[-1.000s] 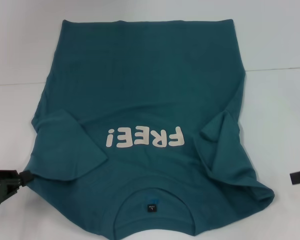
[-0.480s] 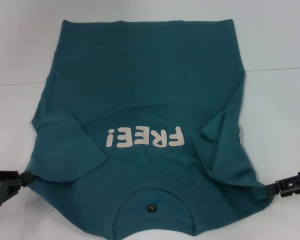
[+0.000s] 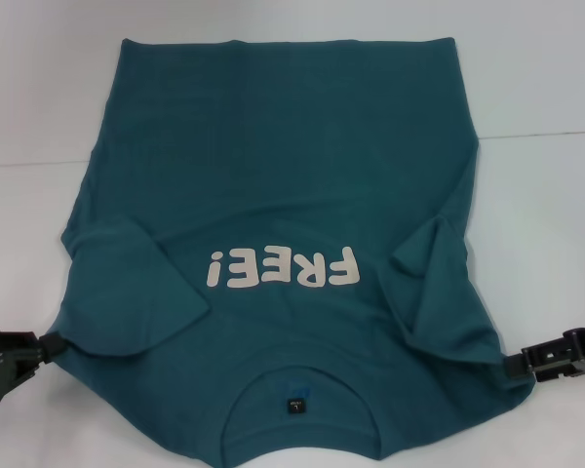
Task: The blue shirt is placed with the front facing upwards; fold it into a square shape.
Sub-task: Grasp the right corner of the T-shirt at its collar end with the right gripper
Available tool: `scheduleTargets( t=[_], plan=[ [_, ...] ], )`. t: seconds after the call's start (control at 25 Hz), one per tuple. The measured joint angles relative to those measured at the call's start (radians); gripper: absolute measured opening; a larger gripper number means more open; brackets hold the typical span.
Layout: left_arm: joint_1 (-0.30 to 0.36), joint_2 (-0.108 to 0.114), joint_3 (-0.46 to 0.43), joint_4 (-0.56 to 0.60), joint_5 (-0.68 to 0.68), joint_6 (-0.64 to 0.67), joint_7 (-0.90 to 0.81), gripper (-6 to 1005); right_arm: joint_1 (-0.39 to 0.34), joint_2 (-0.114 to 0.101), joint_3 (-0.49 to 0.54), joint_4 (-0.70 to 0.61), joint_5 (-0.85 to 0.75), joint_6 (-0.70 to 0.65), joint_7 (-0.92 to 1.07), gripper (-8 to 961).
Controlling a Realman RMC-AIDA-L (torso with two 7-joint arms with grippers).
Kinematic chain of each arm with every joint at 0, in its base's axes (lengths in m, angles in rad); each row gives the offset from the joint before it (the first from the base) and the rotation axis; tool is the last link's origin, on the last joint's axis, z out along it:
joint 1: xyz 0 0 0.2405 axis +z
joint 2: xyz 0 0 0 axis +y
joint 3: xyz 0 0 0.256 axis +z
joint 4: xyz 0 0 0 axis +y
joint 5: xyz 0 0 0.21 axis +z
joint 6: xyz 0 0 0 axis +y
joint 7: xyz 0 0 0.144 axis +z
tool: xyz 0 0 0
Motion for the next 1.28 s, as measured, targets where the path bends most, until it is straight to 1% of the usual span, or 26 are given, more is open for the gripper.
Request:
scheduleTargets(
  t=[0.16,0.32,0.56,0.92,1.08,1.2,1.28],
  plan=[
    [-0.001,0.0,0.0,0.0,-0.001,0.0,0.0,34,0.008,0.006,-0.015,0.006,-0.004,0.012,0.001,713],
    [0.002,0.0,-0.003,0.0,-0.001,0.0,0.0,34,0.012,0.007,-0.034,0.013,-0.009,0.013,0.001,712],
    [0.003,0.0,-0.003,0.0,-0.002,0.0,0.0,34,0.01,0.004,-0.035,0.014,-0.012,0.017,0.009,712],
    [0.0,0.0,-0.004,-0.002,-0.002,0.0,0.0,35,0.013,0.008,-0.04,0.017,-0.014,0.039,0.023,711],
    [0.001,0.0,-0.007,-0.003,-0.002,0.0,0.0,36,0.017,0.01,-0.058,0.023,-0.015,0.065,0.045,664],
    [0.001,0.0,-0.007,-0.003,-0.002,0.001,0.001,36,0.018,0.019,-0.053,0.008,-0.01,0.074,0.044,628],
    [0.002,0.0,-0.007,-0.003,-0.001,0.002,0.001,36,0.02,0.021,-0.053,0.003,-0.009,0.074,0.042,605]
  ],
)
